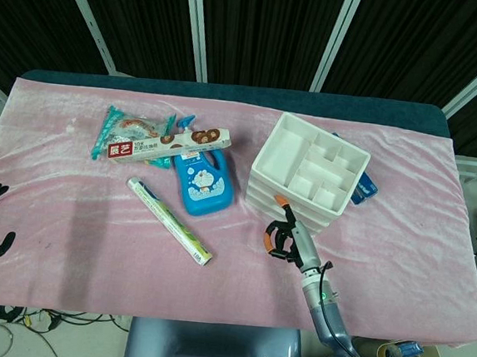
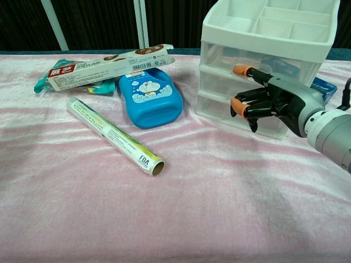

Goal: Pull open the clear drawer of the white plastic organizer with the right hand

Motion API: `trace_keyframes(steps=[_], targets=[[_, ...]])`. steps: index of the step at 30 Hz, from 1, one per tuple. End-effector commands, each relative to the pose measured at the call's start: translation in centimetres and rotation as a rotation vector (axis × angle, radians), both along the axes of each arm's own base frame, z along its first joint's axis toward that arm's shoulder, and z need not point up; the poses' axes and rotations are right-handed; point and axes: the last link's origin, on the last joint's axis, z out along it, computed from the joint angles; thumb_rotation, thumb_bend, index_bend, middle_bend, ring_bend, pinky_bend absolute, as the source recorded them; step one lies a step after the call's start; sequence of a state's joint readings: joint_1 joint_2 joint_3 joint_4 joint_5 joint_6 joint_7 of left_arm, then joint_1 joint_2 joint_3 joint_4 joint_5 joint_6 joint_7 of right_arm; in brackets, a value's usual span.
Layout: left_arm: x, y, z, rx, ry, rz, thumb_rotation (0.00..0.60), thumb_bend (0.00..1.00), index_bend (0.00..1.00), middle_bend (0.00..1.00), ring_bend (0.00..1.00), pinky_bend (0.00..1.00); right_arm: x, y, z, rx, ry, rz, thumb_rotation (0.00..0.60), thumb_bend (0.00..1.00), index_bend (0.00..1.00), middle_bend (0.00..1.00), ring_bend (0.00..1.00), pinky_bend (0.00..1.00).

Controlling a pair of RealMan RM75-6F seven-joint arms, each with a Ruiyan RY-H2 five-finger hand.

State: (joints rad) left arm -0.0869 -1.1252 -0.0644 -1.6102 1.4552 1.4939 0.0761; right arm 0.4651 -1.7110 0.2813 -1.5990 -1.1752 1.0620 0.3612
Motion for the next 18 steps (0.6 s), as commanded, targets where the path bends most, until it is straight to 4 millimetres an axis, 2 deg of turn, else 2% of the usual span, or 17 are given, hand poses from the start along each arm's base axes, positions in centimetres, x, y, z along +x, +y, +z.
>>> trace_keyframes(steps=[1, 18], targets=[[0.00, 0.00, 0.01, 0.001, 0.001, 0.000, 0.600, 0.32, 0.11, 0.11, 0.08, 0.07, 0.06, -0.03, -0.10, 0.006, 0.001, 0.002, 0.600, 0.44, 0.00, 0.62, 0.74, 0.69], [0.08, -0.01, -0.07, -0.002, 0.008, -0.001, 0.600, 0.32, 0.11, 0.11, 0.08, 0.07, -0.16, -0.36, -0.17, 0.029, -0.005, -0.011, 0.600, 0.44, 0.00, 0.62, 0.74, 0.69]])
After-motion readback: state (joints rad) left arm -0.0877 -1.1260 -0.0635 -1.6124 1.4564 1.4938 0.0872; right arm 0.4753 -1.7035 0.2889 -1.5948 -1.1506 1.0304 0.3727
